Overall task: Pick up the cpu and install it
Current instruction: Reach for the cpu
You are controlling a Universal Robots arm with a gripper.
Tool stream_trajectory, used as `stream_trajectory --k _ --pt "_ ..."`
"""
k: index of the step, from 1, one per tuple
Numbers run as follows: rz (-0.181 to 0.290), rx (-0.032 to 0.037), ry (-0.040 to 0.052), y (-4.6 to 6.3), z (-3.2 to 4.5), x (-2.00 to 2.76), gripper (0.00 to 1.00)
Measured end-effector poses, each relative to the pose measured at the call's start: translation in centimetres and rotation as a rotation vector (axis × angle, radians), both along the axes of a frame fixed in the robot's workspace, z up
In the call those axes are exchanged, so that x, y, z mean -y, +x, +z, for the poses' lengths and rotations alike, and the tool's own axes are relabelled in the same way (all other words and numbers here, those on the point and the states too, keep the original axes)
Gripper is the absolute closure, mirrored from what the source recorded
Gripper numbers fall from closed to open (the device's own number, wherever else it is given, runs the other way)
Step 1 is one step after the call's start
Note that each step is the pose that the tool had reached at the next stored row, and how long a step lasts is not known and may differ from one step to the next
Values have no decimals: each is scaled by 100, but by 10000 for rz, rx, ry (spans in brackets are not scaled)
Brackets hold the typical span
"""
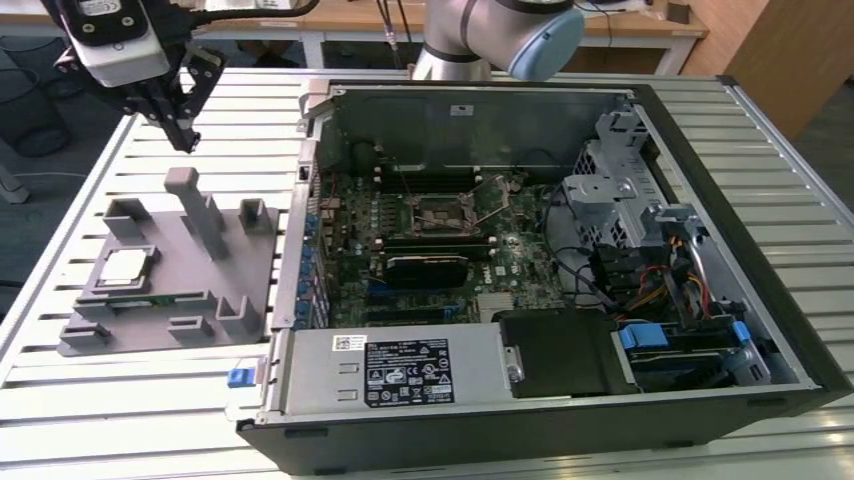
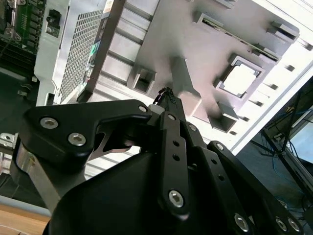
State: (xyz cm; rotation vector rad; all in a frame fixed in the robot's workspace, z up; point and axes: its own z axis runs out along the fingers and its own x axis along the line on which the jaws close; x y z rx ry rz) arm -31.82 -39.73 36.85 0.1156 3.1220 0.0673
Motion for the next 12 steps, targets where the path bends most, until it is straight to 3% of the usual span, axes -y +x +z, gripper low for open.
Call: stream_trajectory --k 12 --pt "1 -15 1 -263 -33 -3 89"
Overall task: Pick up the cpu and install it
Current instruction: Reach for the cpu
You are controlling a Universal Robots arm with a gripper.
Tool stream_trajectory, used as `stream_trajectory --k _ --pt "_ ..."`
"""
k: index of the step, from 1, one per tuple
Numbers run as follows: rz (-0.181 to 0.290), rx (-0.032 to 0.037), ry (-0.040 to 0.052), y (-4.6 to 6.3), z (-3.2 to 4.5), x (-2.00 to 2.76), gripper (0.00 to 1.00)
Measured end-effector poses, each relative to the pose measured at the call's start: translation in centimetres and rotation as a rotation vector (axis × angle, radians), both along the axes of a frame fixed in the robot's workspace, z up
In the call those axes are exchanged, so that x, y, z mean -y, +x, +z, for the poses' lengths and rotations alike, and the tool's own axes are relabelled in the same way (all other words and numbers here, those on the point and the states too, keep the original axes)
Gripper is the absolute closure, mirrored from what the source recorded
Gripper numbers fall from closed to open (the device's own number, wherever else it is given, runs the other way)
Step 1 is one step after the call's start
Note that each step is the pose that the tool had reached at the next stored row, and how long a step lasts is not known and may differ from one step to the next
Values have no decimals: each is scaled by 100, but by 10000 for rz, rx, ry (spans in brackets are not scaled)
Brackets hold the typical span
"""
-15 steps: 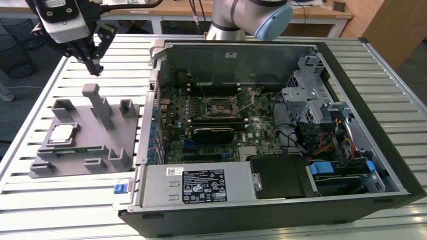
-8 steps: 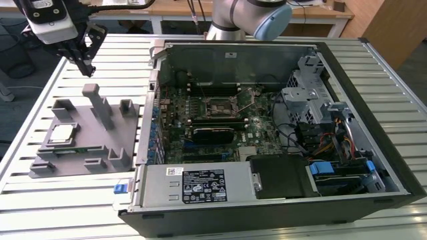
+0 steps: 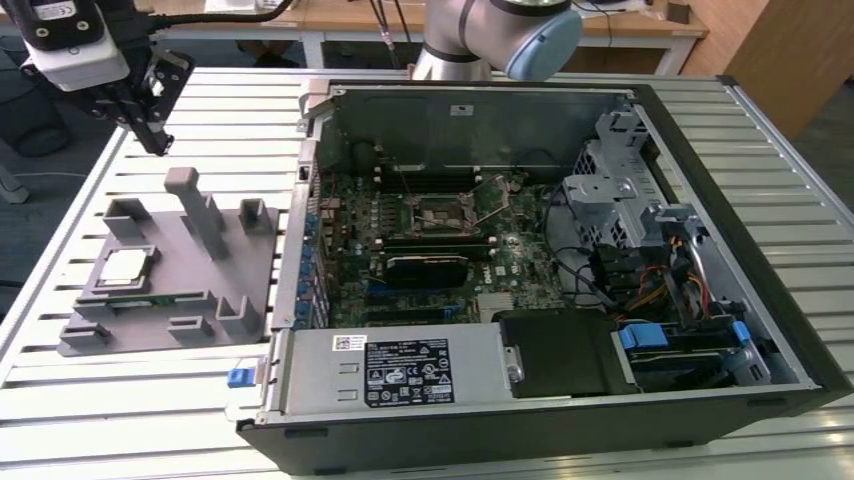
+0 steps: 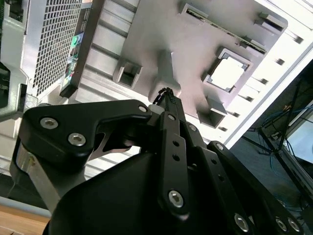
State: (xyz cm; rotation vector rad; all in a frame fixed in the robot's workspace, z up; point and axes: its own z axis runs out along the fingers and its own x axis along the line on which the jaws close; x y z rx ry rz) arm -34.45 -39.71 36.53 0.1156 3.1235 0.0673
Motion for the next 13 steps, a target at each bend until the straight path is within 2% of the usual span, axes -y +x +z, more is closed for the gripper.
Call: stream_trajectory --k 13 --pt "3 -47 -1 -318 -41 0 89"
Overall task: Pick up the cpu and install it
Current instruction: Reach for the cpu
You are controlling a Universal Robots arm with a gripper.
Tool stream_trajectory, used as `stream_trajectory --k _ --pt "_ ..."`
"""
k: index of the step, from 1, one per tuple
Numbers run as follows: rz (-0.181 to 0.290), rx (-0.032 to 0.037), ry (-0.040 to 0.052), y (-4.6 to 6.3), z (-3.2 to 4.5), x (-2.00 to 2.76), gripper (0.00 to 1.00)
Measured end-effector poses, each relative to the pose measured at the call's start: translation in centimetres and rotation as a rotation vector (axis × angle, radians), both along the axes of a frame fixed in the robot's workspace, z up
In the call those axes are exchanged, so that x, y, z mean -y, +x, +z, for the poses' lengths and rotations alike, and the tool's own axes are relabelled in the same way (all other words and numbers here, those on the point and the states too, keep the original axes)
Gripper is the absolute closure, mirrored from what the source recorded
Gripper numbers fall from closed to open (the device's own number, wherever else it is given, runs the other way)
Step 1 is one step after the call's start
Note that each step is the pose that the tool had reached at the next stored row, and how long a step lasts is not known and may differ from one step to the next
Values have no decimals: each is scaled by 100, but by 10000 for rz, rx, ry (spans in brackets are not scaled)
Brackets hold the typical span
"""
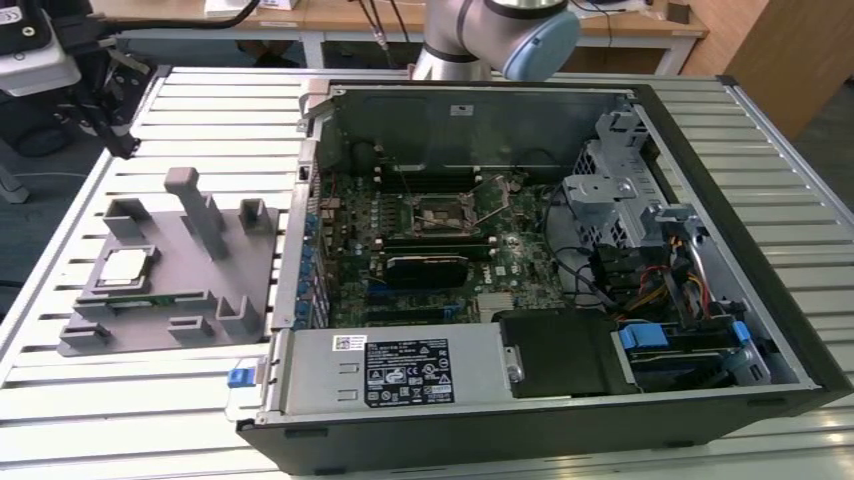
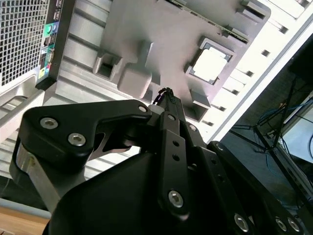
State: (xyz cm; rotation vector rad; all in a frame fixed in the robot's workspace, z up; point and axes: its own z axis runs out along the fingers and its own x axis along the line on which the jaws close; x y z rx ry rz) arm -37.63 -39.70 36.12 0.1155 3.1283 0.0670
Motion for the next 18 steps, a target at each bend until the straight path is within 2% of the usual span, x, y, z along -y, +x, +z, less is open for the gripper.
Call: stream_trajectory --k 18 --pt "43 -37 -7 -361 -65 3 89"
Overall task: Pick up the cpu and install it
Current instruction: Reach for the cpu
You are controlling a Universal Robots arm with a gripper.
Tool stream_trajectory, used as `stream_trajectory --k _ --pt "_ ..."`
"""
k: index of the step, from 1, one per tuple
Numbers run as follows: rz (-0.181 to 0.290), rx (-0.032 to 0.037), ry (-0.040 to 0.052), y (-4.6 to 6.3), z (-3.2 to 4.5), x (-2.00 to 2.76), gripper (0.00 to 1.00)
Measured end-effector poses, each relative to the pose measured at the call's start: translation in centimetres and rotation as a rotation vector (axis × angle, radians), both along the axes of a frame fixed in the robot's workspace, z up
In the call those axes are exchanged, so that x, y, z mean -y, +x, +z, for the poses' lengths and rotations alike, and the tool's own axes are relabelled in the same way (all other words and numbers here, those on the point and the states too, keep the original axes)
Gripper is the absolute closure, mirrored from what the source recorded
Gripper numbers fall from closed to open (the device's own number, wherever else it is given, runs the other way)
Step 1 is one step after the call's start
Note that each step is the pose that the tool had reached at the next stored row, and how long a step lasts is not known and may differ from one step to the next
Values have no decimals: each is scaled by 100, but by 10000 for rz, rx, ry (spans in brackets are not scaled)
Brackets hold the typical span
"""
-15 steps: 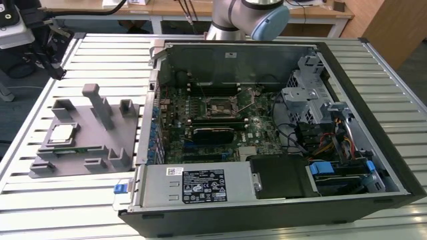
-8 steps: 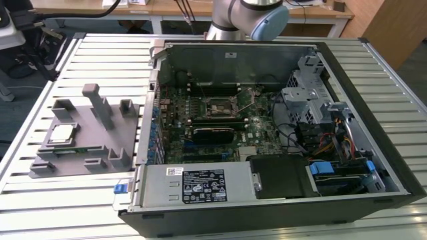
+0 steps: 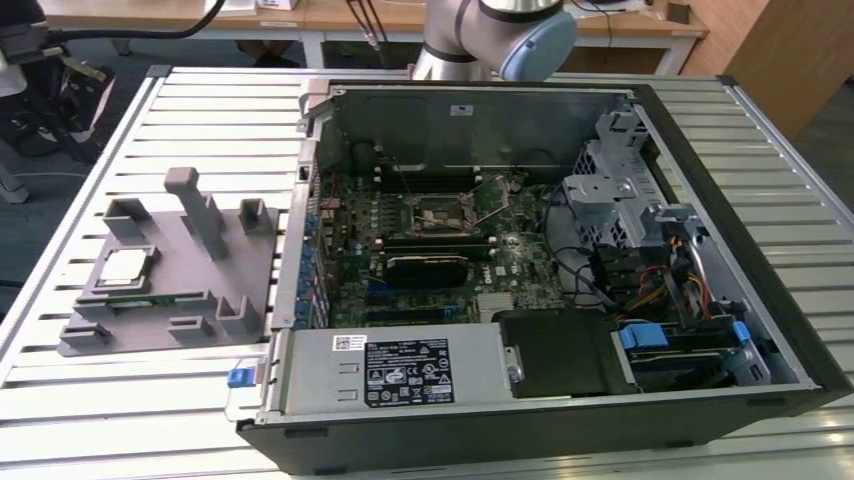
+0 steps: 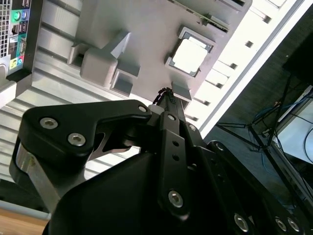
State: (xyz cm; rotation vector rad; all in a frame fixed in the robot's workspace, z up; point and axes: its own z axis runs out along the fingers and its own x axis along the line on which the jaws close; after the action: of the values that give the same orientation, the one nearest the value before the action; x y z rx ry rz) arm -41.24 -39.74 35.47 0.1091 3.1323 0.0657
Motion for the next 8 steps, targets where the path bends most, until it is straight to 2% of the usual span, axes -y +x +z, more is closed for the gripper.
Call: stream_trajectory --k 8 --pt "1 -14 1 -195 -21 0 89"
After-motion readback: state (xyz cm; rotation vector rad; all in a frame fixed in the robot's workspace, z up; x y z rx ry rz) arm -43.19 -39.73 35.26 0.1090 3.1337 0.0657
